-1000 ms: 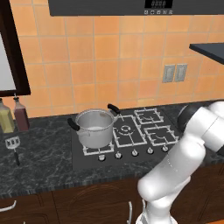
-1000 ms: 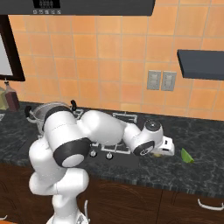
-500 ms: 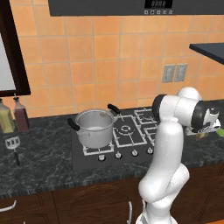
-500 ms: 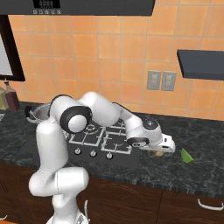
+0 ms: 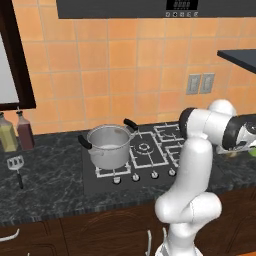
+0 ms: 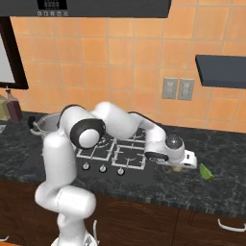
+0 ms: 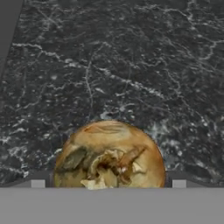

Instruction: Put the onion and lemon wedge in the pot. Retrieve the spatula and lightly stir the vegetables in the pot.

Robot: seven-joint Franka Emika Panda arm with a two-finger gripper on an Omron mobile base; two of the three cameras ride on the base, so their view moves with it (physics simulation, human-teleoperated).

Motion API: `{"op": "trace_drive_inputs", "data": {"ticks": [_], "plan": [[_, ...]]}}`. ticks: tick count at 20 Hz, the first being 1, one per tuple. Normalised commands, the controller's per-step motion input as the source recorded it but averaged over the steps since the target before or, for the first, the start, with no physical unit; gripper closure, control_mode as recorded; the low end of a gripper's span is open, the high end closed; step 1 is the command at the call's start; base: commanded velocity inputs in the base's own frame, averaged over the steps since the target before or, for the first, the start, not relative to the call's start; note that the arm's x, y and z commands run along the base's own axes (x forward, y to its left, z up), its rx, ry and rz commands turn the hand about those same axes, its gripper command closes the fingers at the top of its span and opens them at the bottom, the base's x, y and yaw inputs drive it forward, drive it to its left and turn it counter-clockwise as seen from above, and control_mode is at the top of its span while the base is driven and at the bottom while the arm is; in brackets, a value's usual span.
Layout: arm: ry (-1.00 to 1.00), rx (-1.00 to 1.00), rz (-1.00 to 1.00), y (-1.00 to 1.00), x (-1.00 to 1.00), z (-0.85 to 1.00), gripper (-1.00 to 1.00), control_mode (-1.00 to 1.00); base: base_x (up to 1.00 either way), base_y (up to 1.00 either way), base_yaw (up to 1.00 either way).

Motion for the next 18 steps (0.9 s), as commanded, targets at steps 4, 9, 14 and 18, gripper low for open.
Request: {"op": "trace_drive_inputs", "data": {"ticks": [4, 9, 14, 18], "plan": [[-0.06, 0.18, 0.0, 0.42, -0.23, 0.98, 1.0, -1.0, 0.0, 0.0, 0.0], [0.0, 0.13, 0.0, 0.88, -0.07, 1.0, 1.0, -1.0, 0.0, 0.0, 0.0], [0.09, 0.09, 0.0, 0.99, 0.0, 1.0, 1.0, -1.0, 0.0, 0.0, 0.0], [0.21, 0.06, 0.0, 1.0, 0.0, 1.0, 1.0, -1.0, 0.0, 0.0, 0.0]]}}
